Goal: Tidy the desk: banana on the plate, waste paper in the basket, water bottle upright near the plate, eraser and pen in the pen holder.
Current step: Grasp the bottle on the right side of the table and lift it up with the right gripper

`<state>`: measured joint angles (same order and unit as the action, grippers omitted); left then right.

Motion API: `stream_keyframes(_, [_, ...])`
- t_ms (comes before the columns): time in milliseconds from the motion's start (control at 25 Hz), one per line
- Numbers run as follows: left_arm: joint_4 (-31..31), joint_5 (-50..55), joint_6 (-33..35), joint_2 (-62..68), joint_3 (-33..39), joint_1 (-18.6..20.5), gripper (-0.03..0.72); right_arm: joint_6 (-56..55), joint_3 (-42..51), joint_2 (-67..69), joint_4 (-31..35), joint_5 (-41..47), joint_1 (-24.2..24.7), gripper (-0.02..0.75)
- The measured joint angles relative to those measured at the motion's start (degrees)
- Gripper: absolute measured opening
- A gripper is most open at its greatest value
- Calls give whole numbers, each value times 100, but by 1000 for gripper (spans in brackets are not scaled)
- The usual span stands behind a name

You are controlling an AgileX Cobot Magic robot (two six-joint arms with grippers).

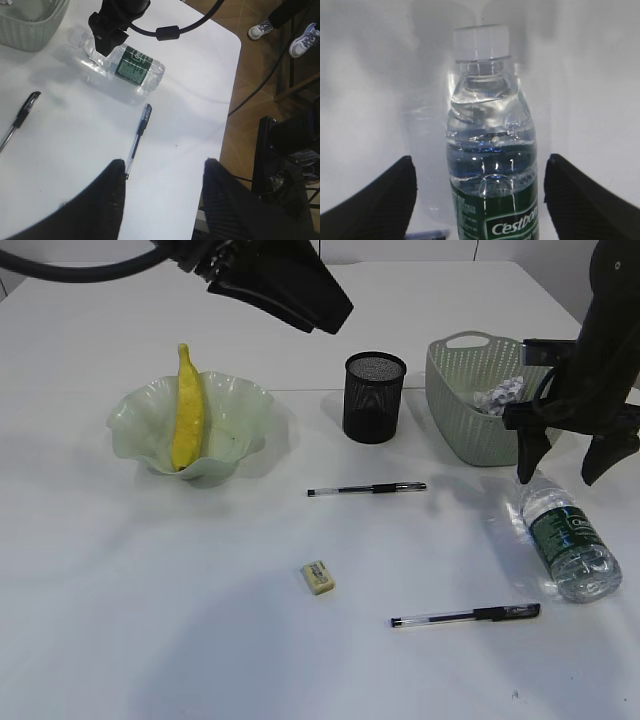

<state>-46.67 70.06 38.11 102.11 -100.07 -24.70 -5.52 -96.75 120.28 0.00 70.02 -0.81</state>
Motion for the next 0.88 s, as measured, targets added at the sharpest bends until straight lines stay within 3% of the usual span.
stream_keyframes(880, [0,0,0,0,0,0,357,-119,0,332,-94,-9,0,589])
